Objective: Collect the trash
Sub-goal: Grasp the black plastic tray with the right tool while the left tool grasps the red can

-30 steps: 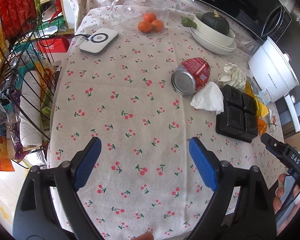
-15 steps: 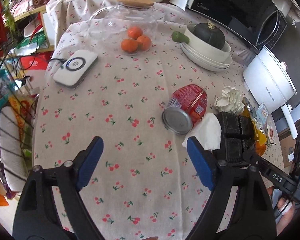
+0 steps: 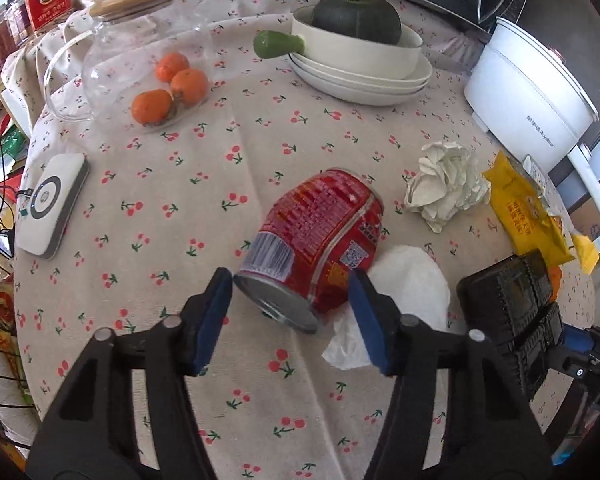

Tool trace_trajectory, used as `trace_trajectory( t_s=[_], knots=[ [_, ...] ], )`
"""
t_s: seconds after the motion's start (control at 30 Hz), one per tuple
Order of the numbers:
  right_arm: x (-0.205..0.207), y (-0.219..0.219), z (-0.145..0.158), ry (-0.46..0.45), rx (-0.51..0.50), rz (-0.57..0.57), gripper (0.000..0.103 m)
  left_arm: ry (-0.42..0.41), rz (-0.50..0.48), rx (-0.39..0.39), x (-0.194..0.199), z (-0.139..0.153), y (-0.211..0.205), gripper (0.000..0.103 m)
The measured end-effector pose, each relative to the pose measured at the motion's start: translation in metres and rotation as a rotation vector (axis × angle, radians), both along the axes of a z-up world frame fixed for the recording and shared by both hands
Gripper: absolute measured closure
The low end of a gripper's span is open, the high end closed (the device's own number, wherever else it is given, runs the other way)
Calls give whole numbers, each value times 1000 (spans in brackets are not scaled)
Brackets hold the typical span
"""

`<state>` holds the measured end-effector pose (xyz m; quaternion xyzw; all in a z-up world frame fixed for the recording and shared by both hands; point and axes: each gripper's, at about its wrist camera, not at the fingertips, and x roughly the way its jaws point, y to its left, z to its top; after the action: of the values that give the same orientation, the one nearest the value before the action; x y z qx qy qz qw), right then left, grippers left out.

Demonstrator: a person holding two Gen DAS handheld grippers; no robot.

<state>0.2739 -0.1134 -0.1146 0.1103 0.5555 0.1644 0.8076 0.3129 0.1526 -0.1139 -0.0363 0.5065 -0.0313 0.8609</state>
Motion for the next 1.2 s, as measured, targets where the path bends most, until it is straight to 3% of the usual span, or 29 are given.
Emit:
trace_trajectory(
  t_s=[0.17, 0.57, 0.6, 0.63, 0.73, 0.83, 0.87, 0.9, 1.0, 1.03, 1.2],
  knots=[
    [-12, -15, 11, -2, -2, 7, 55, -43, -5, -11, -9, 10, -1, 60],
    [-44, -43, 39, -30, 24, -13, 55, -4, 64, -36, -53, 24, -1, 62],
    [-48, -46, 42, -35, 27, -14, 55, -9, 71, -37, -58, 28, -2, 72],
    [-51, -48, 45, -39, 31, -15, 55, -9, 74, -46, -61, 31, -3, 98],
    [-61, -58, 54, -55, 41, -19, 56, -2, 95, -86, -73, 36, -7, 98],
    [-70, -69, 61, -69, 46, -27, 57, 8, 70, -59, -83, 36, -18, 98],
    [-72, -73, 62, -68, 47, -32, 57, 16, 62, -49, -85, 35, -22, 97],
    [-75, -77, 62, -64, 48, -40, 57, 33, 61, -42, -86, 33, -24, 89],
    [-81, -89, 60, -46, 38, -65, 57, 74, 134, -30, -88, 27, -23, 24],
    [-82, -93, 58, -43, 30, -73, 57, 59, 161, -42, -91, 28, -22, 19],
    [-87, -103, 48, -26, -17, -84, 57, 110, 230, -125, -79, 17, -34, 19]
  ],
)
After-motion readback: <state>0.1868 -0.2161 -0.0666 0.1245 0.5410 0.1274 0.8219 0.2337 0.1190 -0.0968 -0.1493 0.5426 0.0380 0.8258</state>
